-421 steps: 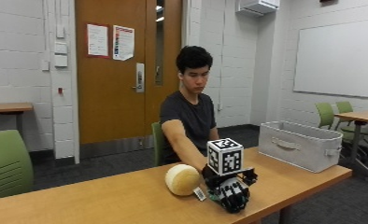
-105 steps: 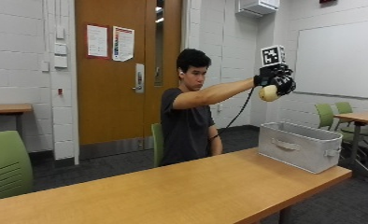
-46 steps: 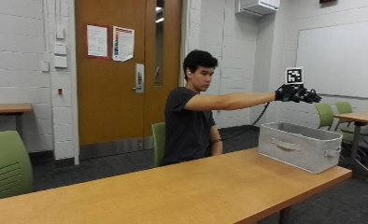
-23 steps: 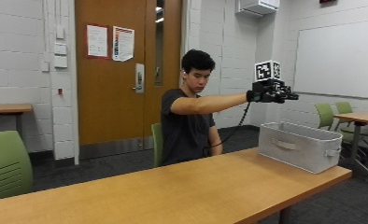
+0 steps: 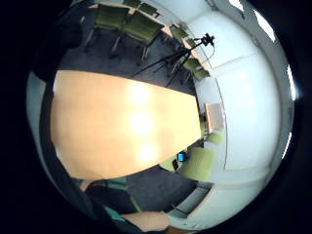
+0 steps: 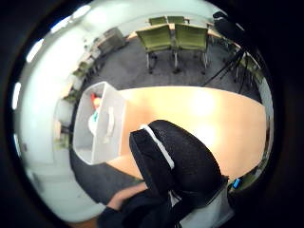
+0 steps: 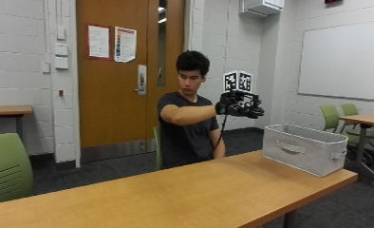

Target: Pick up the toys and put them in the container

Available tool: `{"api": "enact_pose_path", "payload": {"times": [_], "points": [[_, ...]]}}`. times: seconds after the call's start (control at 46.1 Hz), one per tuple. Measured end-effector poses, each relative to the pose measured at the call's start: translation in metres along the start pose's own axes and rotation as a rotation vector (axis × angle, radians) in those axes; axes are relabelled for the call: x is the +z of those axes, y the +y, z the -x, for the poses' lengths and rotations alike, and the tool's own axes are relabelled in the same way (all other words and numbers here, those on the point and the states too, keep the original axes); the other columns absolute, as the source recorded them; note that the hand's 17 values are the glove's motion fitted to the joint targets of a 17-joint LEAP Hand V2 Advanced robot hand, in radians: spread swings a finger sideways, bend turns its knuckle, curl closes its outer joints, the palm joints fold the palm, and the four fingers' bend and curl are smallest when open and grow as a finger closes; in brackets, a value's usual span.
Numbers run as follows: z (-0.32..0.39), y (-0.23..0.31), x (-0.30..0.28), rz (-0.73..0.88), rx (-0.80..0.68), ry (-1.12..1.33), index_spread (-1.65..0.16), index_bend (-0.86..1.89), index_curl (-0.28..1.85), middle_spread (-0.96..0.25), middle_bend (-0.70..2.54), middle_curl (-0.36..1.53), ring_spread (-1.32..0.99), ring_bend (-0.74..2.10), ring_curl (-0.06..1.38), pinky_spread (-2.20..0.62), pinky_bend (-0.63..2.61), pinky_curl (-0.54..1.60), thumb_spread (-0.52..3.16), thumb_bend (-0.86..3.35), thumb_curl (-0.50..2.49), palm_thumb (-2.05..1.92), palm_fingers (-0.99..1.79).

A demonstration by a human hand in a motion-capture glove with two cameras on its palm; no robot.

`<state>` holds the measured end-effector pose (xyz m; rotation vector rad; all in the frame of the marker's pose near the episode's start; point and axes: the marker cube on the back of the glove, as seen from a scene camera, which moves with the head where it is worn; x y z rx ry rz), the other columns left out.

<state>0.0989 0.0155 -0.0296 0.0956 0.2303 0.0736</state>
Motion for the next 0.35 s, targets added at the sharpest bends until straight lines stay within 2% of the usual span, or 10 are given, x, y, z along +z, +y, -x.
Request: {"api": "enact_pose_path", "payload": {"times": [0.347], "points": [[-0.048, 0.011, 0.023, 0.011, 0.051, -0.022, -0.26, 0.17, 0.51, -0.12, 0.26, 0.51, -0.37, 0.40, 0.29, -0.19, 0.64, 0.31, 1.21, -0.07, 0.15, -0.10, 0.05]]}}
